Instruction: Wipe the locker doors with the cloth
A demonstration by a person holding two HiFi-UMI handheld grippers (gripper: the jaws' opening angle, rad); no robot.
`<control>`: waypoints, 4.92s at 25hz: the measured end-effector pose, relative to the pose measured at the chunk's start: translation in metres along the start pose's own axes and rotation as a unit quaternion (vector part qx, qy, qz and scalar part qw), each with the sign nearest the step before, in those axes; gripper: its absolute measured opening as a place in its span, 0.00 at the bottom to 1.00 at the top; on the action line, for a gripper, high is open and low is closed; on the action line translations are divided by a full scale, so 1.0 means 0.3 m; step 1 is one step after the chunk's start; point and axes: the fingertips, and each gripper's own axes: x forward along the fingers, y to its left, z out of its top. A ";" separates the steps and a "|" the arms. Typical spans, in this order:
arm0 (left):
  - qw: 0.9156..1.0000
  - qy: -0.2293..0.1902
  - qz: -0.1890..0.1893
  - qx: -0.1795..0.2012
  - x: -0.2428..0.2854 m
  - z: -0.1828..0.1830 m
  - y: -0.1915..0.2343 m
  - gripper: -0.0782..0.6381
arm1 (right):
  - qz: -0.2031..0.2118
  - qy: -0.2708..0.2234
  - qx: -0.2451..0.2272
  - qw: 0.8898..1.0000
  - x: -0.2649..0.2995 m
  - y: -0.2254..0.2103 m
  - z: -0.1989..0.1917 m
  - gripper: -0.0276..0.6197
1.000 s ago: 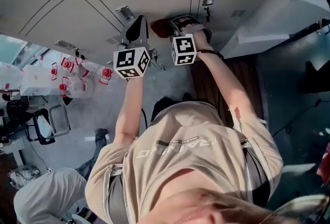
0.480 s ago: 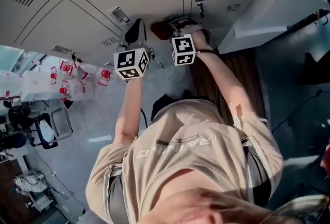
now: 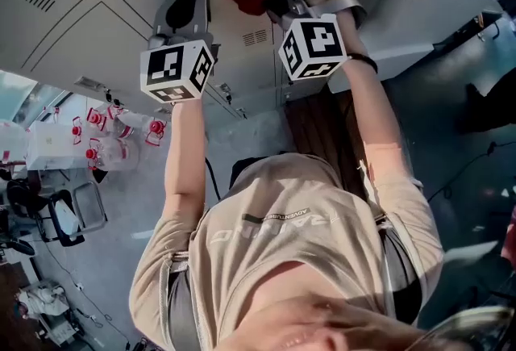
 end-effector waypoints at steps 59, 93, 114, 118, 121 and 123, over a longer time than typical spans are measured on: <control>0.973 0.200 0.033 -0.108 -0.255 -0.918 -0.154 0.11 | 0.216 0.035 0.205 0.954 0.299 1.029 -0.148 0.13; 0.987 0.113 -0.009 -0.118 -0.833 -0.401 -0.110 0.12 | 0.010 -0.152 0.621 0.769 -0.419 0.595 0.372 0.13; 0.985 0.129 0.042 -0.106 -0.785 -0.397 -0.118 0.12 | -0.001 -0.182 0.602 0.778 -0.330 0.495 0.307 0.13; 0.987 0.115 0.036 -0.102 -0.794 -0.387 -0.160 0.11 | -0.015 -0.189 0.602 0.775 -0.347 0.486 0.319 0.13; 0.989 0.104 0.035 -0.102 -0.831 -0.364 -0.190 0.11 | -0.020 -0.196 0.591 0.782 -0.383 0.481 0.341 0.13; 0.989 0.105 0.036 -0.101 -0.871 -0.355 -0.207 0.11 | -0.023 -0.195 0.590 0.783 -0.413 0.490 0.356 0.13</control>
